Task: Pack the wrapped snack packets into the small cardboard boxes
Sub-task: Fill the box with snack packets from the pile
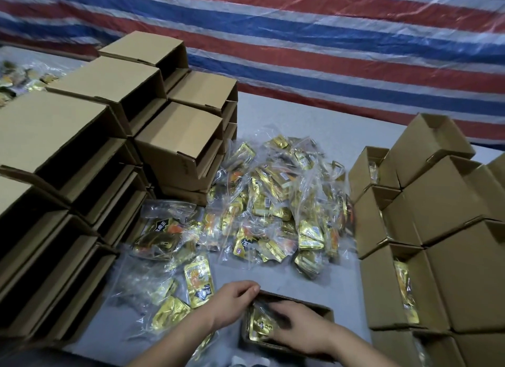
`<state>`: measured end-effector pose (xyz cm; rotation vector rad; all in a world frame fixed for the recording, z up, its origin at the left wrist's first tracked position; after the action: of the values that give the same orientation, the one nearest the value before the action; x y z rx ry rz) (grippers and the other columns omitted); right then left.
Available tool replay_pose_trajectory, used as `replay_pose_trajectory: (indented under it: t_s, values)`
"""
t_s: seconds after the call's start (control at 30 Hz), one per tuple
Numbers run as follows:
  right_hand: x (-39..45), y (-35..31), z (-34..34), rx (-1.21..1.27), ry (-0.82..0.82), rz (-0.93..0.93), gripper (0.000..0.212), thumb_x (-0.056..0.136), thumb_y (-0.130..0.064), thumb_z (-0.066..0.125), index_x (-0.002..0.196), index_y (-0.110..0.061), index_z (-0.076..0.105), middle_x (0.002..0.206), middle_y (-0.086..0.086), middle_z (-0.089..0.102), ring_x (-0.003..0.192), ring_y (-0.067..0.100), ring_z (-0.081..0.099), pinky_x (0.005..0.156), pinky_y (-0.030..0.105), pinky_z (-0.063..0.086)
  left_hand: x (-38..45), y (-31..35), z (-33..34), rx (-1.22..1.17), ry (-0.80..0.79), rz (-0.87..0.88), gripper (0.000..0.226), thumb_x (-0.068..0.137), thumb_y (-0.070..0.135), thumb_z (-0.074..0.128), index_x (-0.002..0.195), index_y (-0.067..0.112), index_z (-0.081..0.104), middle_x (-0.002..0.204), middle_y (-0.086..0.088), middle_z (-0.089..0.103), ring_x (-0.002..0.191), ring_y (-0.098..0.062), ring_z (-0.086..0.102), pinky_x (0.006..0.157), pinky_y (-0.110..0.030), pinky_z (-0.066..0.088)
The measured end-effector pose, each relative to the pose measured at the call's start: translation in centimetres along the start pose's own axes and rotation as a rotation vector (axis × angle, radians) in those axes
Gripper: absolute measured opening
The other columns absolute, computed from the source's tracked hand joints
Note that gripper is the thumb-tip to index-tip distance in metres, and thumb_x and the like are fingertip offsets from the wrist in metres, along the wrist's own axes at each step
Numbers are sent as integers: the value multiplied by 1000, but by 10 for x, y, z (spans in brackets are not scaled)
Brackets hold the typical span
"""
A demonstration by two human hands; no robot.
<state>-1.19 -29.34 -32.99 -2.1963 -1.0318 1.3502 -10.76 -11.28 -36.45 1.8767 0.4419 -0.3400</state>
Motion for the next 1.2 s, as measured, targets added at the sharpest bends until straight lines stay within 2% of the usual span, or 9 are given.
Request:
replay_pose_trajectory:
  t_s: [0.13, 0.33, 0.43, 0.5, 0.6, 0.7, 0.87, 1.0, 1.2]
  values:
    - [-8, -5, -2, -85, 60, 74, 24, 99, -34, 47, 88, -27, 66, 100, -4, 63, 100, 11, 57, 94, 25, 44, 3, -1, 0, 11, -11, -4, 18, 101, 46, 46, 101, 44, 64, 108, 15, 68, 106, -3, 61, 85, -5, 40]
    - [10, -24, 8, -70, -121, 287, 59, 102, -50, 29, 137, -11, 55, 147, 13, 50, 135, 26, 46, 109, 34, 34, 6, -4, 4, -4, 65, -28, 31, 100, 42, 51, 84, 66, 64, 96, 39, 65, 96, 18, 57, 82, -2, 41]
    - [-2, -32, 2, -86, -157, 225, 40, 96, -55, 35, 96, -29, 66, 115, 6, 63, 121, 25, 57, 90, 35, 42, 9, -3, 3, 1, 99, -61, 24, 98, 43, 54, 84, 58, 68, 96, 38, 66, 100, 14, 59, 80, -1, 39]
    - [-18, -32, -7, -39, 94, 154, 29, 88, -49, 47, 79, -25, 61, 88, -4, 67, 97, 19, 66, 73, 29, 47, 11, -2, 3, 6, 101, -77, 19, 97, 43, 55, 86, 53, 67, 96, 36, 67, 101, 11, 60, 80, -3, 40]
    - [-34, -16, -33, -207, 446, 19, 25, 91, -41, 51, 110, -30, 62, 112, -5, 63, 106, 15, 58, 92, 32, 49, 11, 7, 4, 3, 96, -97, 19, 98, 42, 54, 89, 51, 67, 94, 31, 69, 99, 8, 61, 80, -7, 41]
    - [-32, 8, -52, -432, 376, 42, 57, 95, -39, 53, 146, -21, 35, 139, 3, 47, 125, 24, 48, 104, 39, 42, 14, 24, 8, 21, 78, -110, 21, 101, 41, 48, 90, 48, 65, 89, 29, 66, 90, 14, 56, 74, 1, 35]
    - [-23, 45, -30, -414, 212, 217, 19, 101, -24, 44, 117, -13, 46, 117, 19, 60, 106, 40, 61, 77, 43, 46, 29, 49, 23, 17, 43, -100, 23, 103, 40, 44, 105, 31, 65, 100, 3, 69, 87, -1, 61, 72, -8, 44]
    - [-27, 60, -24, -251, 268, 343, 22, 101, -27, 40, 121, -19, 44, 121, 13, 62, 111, 29, 62, 86, 36, 44, 27, 68, 32, -1, 103, -154, 23, 101, 43, 47, 120, 32, 56, 124, 0, 64, 104, -8, 61, 89, -22, 49]
    - [-69, 44, -68, -176, 446, 381, 21, 100, -31, 38, 121, -30, 43, 108, 1, 66, 101, 19, 66, 82, 29, 46, 0, 111, 48, -246, 266, -285, 88, 69, 54, 77, 142, 13, 47, 133, -8, 56, 115, -22, 52, 107, -32, 38]
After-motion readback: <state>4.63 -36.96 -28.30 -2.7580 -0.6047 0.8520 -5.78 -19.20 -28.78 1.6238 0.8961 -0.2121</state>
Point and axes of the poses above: each hand's wrist, its own x-axis towards the middle knuckle, its own z-axis out of the palm, y = z × x, the point moved 1 cm from there along x, towards the middle knuckle
